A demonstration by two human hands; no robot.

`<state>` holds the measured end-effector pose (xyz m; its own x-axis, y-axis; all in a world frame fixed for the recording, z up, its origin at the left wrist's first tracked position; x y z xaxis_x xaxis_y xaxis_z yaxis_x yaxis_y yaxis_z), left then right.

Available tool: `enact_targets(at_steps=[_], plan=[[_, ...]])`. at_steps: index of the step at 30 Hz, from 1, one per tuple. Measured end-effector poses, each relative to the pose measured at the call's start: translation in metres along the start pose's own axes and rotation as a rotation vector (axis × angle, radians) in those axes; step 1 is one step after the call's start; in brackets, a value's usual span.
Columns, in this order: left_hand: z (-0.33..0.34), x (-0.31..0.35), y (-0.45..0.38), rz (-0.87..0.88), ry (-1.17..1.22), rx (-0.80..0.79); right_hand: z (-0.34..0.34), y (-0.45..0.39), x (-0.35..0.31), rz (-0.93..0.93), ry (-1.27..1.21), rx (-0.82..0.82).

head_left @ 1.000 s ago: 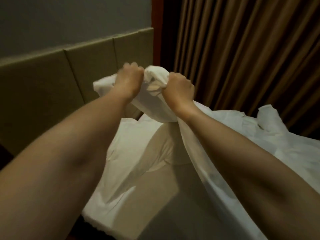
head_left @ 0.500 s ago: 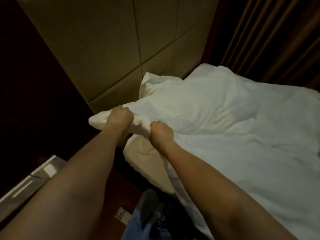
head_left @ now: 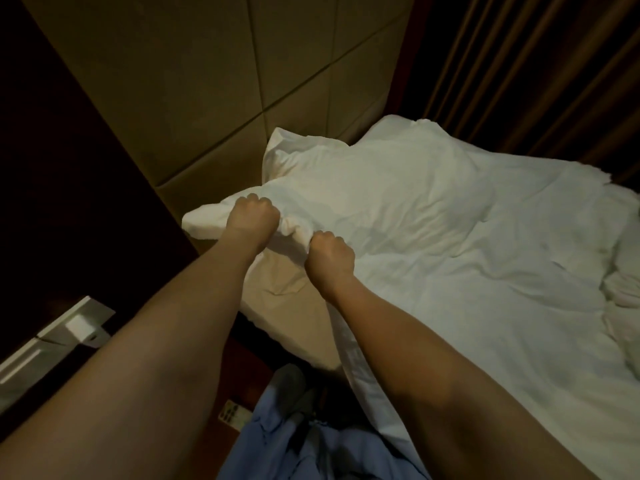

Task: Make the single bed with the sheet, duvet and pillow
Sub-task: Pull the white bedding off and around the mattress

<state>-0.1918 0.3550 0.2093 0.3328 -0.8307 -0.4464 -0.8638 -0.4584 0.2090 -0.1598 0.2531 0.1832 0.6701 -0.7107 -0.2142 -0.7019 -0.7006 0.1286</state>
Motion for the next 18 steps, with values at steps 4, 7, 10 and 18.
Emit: enact_targets(at_steps=[4,7,10,18], plan=[[-0.009,-0.008,0.03,-0.036,-0.009,0.027,-0.009,0.02,-0.011,-0.018,-0.022,0.006],[-0.019,-0.007,0.055,-0.068,-0.005,0.048,-0.016,0.044,-0.014,-0.031,-0.043,0.024],[-0.021,0.004,0.081,-0.078,0.01,0.06,-0.016,0.072,-0.008,-0.034,-0.056,0.023],[-0.015,0.03,0.146,-0.036,-0.002,0.087,-0.001,0.144,-0.002,-0.001,-0.079,0.028]])
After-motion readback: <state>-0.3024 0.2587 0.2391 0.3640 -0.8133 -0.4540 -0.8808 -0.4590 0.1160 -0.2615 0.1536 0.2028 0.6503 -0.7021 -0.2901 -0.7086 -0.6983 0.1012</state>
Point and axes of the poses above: each hand's wrist, its own y-axis away from the middle knuckle, its own z-axis out of the palm, x = y × z, the point moved 10 cm from there along -y, towards the middle knuckle
